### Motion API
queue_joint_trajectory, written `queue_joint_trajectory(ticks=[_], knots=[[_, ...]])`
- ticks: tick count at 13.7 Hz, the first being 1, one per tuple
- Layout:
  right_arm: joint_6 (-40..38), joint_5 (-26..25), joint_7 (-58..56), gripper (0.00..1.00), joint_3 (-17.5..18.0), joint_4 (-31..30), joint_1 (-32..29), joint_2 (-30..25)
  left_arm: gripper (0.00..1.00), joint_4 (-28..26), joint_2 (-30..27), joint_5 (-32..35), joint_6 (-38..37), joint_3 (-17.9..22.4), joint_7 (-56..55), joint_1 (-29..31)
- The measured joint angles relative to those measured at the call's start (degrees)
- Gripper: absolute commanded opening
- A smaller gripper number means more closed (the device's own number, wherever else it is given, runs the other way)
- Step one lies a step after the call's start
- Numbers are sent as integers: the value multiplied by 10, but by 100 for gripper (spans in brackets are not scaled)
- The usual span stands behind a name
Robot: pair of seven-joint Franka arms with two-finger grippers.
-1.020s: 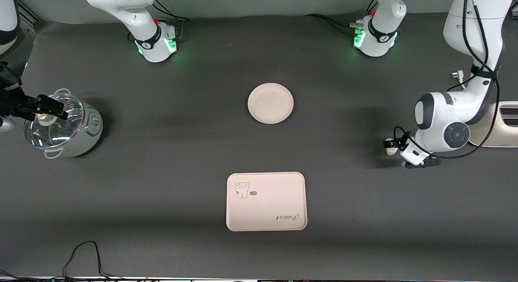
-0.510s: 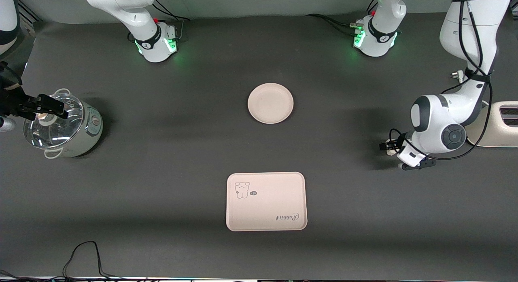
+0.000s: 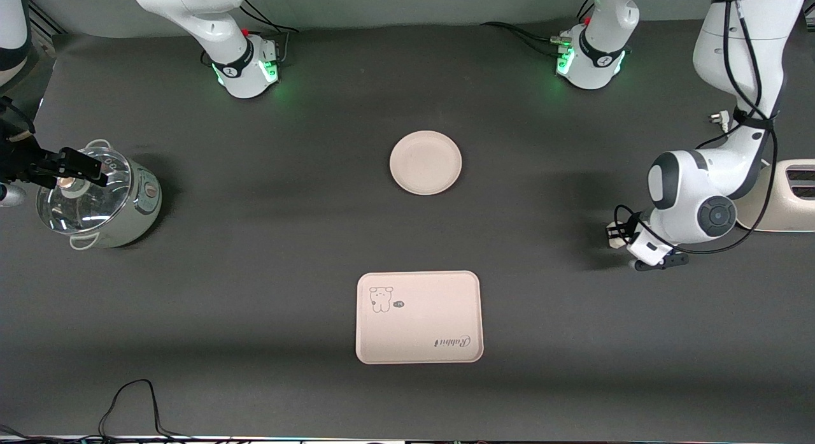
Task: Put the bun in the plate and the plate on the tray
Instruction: 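Lift the bun with the left gripper and carry it over the plate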
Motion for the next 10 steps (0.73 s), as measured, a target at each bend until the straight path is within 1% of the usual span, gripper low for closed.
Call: queue_joint_trajectory(ticks=[1, 2, 3, 4, 6, 10], knots=[[0, 0, 0, 100, 0, 0, 0, 0, 37, 8, -17, 0, -23, 1, 0, 1], [0, 0, 0, 100, 0, 0, 0, 0, 37, 25, -53, 0, -84, 5, 0, 3], [-1, 0, 0, 100, 0, 0, 0, 0, 37, 37, -83, 2, -129, 7, 0, 4], [-1, 0, 0, 100, -1, 0, 0, -1, 40, 54, -116, 6, -183, 10, 0, 6], [-1, 0, 0, 100, -2, 0, 0, -1, 41, 81, -184, 11, -272, 20, 0, 10], [-1, 0, 0, 100, -2, 0, 0, -1, 41, 91, -318, 31, -389, 30, 9, 22]])
